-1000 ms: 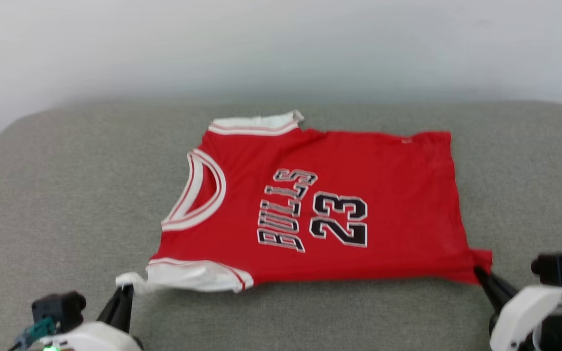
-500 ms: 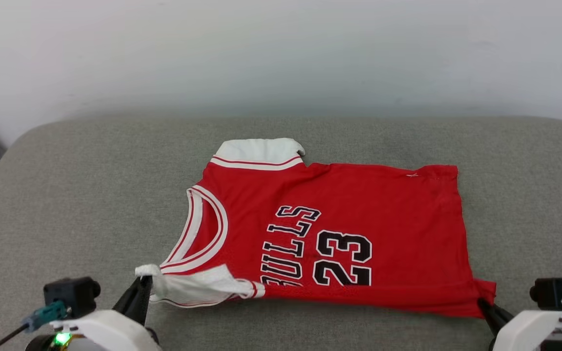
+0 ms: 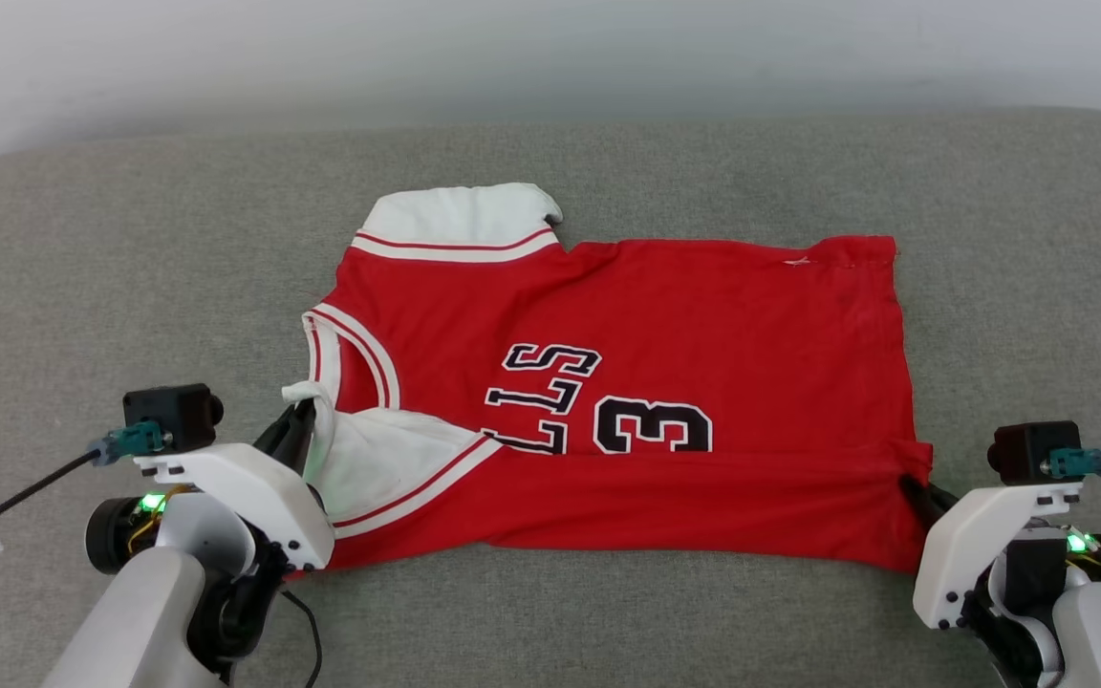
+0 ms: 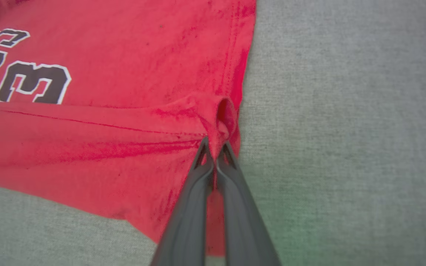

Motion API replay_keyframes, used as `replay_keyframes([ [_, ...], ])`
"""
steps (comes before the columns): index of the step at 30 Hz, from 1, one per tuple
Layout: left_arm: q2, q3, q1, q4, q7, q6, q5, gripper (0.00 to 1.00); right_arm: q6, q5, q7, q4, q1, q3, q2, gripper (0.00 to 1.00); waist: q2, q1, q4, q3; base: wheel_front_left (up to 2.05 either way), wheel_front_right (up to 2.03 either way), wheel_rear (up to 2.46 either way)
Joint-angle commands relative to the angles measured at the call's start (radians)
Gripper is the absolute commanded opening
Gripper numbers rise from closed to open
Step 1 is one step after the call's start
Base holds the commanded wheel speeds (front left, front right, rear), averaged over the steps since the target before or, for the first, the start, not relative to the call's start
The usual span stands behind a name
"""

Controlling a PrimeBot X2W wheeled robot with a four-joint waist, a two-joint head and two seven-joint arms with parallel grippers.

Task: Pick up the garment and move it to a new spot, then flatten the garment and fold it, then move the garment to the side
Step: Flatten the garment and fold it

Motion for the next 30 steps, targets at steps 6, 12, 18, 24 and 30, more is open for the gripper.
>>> replay_keyframes([
  [6,-0.039,-0.019,-0.106,0.212,0.019,-0.063,-0.030,0.00,-0.001,-0.010,-0.067,0.139,-0.083,0.035,0.008,0.76,0.0000,-0.0002,-0.026,0.036,0.00,0.00,0.00],
  [12,-0.062,-0.022,-0.138,0.350,0.012,-0.100,-0.051,1.00,-0.001,0.035,-0.199,0.181,-0.098,0.091,-0.009,1.00,0.0000,-0.0002,-0.033,0.013,0.00,0.00,0.00],
  [18,-0.038,-0.005,-0.116,0.366,-0.032,-0.112,-0.059,1.00,-0.001,0.067,-0.366,0.110,-0.053,0.091,-0.031,1.00,0.0000,-0.0002,-0.033,-0.048,0.00,0.00,0.00],
  [24,0.030,-0.020,-0.080,0.270,0.042,-0.103,-0.048,1.00,-0.001,0.038,-0.424,-0.026,0.023,0.035,-0.039,1.00,0.0000,-0.0002,-0.036,-0.102,0.00,0.00,0.00],
  [30,0.120,-0.039,-0.040,0.124,0.256,-0.065,-0.077,1.00,-0.001,-0.021,-0.384,-0.177,0.110,-0.030,0.009,1.00,0.0000,-0.0002,-0.054,-0.114,0.00,0.00,0.00],
])
